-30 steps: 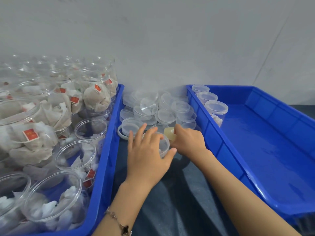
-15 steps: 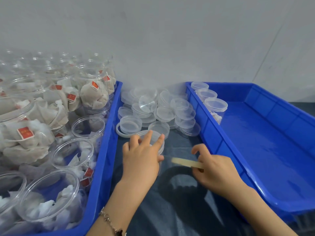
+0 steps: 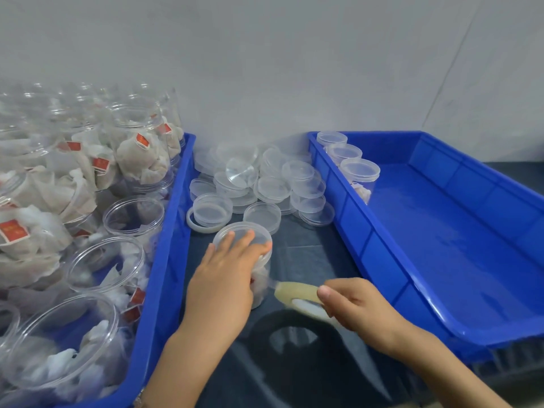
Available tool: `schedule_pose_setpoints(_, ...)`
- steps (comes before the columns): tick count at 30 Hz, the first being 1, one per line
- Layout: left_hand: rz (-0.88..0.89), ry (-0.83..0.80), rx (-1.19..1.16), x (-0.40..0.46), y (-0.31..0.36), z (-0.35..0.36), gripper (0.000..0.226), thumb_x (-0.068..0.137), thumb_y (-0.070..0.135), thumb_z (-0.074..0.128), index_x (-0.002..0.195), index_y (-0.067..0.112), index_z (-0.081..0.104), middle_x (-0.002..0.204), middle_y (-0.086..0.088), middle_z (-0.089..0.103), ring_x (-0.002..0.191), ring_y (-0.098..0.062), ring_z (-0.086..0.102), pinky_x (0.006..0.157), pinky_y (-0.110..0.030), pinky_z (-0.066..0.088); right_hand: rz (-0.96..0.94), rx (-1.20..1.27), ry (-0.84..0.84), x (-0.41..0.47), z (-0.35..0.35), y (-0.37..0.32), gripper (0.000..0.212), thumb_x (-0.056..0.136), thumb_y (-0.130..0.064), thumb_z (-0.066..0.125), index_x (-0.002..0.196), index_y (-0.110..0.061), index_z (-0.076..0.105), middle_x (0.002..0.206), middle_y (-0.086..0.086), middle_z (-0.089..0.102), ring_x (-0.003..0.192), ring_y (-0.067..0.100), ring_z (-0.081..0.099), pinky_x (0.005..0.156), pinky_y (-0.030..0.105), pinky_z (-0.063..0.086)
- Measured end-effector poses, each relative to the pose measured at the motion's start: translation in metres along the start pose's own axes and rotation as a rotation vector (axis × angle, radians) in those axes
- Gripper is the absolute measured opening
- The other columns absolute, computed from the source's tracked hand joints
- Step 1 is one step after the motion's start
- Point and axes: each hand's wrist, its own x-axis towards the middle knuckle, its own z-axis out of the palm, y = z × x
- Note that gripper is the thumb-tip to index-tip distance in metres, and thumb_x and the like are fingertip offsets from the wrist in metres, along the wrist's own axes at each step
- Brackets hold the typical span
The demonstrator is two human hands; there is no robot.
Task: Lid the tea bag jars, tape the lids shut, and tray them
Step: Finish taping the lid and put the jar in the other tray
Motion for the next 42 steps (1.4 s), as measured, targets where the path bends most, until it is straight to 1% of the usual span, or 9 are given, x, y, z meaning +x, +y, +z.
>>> schedule_pose_setpoints(3, -0.019, 0.007, -0.103, -0.004, 0.000, 0.004, 0.066, 0.089, 0.006, 0.041, 0.138, 0.048, 0.028, 0.154, 0.023, 0.007, 0.128, 0.008, -0.012, 0.112, -0.025, 0.000, -0.151, -0.630, 0.222, -0.004, -0.003, -0.009, 0.051, 0.074, -0.069, 0.033, 0.055, -0.024, 0.044, 0.043, -0.003, 0.031, 0.042, 0.014, 0.035, 0.044, 0.029, 0.032)
schedule_pose_setpoints(7, 0.005, -0.004, -0.148, -0.005, -0.003, 0.006, 0.063, 0.088, 0.013, 0.043, 0.138, 0.048, 0.028, 0.154, 0.024, 0.004, 0.132, 0.009, -0.017, 0.107, -0.023, -0.015, -0.135, -0.812, 0.356, 0.007, 0.000, -0.016, 0.054, 0.073, -0.066, 0.032, 0.054, -0.019, 0.051, 0.042, -0.003, 0.035, 0.041, 0.024, 0.044, 0.039, 0.027, 0.031)
schedule_pose_setpoints(9, 0.006, 0.003, -0.158, -0.004, -0.004, 0.007, 0.061, 0.088, 0.015, 0.043, 0.138, 0.048, 0.028, 0.154, 0.025, 0.004, 0.133, 0.007, -0.018, 0.106, -0.023, -0.017, -0.109, -0.840, 0.372, 0.017, 0.001, -0.010, 0.056, 0.071, -0.067, 0.030, 0.059, -0.018, 0.053, 0.045, -0.001, 0.041, 0.046, 0.026, 0.047, 0.043, 0.028, 0.033)
schedule_pose_setpoints(15, 0.018, 0.029, -0.166, -0.005, -0.004, 0.009, 0.059, 0.087, 0.016, 0.043, 0.136, 0.047, 0.030, 0.153, 0.025, 0.006, 0.134, 0.007, -0.017, 0.107, -0.024, -0.014, -0.134, -0.773, 0.515, 0.046, -0.008, 0.005, 0.032, 0.059, -0.042, 0.083, 0.057, -0.019, 0.060, 0.044, -0.010, 0.028, 0.034, 0.022, 0.044, 0.041, 0.014, 0.011)
schedule_pose_setpoints(23, 0.065, 0.182, -0.234, -0.005, -0.001, 0.016, 0.030, 0.092, 0.028, 0.055, 0.122, 0.033, 0.059, 0.143, 0.015, 0.040, 0.140, -0.011, 0.015, 0.106, -0.014, -0.014, -0.149, -0.791, 0.617, 0.089, -0.004, 0.010, 0.035, 0.074, -0.054, 0.066, 0.072, -0.018, 0.067, 0.055, 0.002, 0.060, 0.051, 0.029, 0.053, 0.048, 0.023, 0.024)
schedule_pose_setpoints(30, 0.007, 0.301, -0.305, -0.006, 0.009, 0.022, 0.027, 0.084, -0.001, 0.063, 0.102, 0.017, 0.072, 0.126, 0.006, 0.060, 0.128, -0.027, 0.042, 0.113, -0.046, 0.014, -0.132, -0.757, 0.484, 0.111, 0.018, 0.004, 0.050, 0.080, -0.066, 0.048, 0.064, -0.019, 0.045, 0.052, 0.001, 0.051, 0.057, 0.029, 0.057, 0.046, 0.026, 0.021)
schedule_pose_setpoints(34, 0.077, 0.437, -0.204, -0.011, 0.009, 0.018, 0.048, 0.059, -0.020, 0.069, 0.091, 0.015, 0.075, 0.098, -0.001, 0.071, 0.094, -0.026, 0.064, 0.084, -0.041, 0.046, -0.104, -0.758, 0.455, 0.101, 0.014, 0.006, 0.046, 0.080, -0.066, 0.045, 0.070, -0.020, 0.048, 0.064, 0.003, 0.062, 0.065, 0.030, 0.060, 0.051, 0.028, 0.027)
schedule_pose_setpoints(37, 0.019, 0.437, -0.197, -0.012, 0.006, 0.011, 0.058, 0.051, -0.029, 0.064, 0.091, 0.013, 0.075, 0.096, 0.001, 0.071, 0.096, -0.024, 0.066, 0.067, -0.037, 0.052, -0.123, -0.795, 0.489, 0.080, 0.012, 0.007, 0.045, 0.078, -0.064, 0.050, 0.077, -0.020, 0.061, 0.062, 0.002, 0.064, 0.062, 0.029, 0.061, 0.050, 0.027, 0.028)
schedule_pose_setpoints(42, -0.172, 0.296, -0.215, -0.005, 0.018, -0.001, 0.045, 0.081, 0.003, 0.054, 0.120, 0.025, 0.055, 0.121, 0.008, 0.059, 0.120, -0.017, 0.047, 0.084, -0.035, 0.043, -0.074, -0.791, 0.480, 0.053, 0.015, 0.002, 0.046, 0.080, -0.065, 0.045, 0.080, -0.022, 0.061, 0.055, -0.001, 0.055, 0.057, 0.027, 0.057, 0.046, 0.027, 0.023)
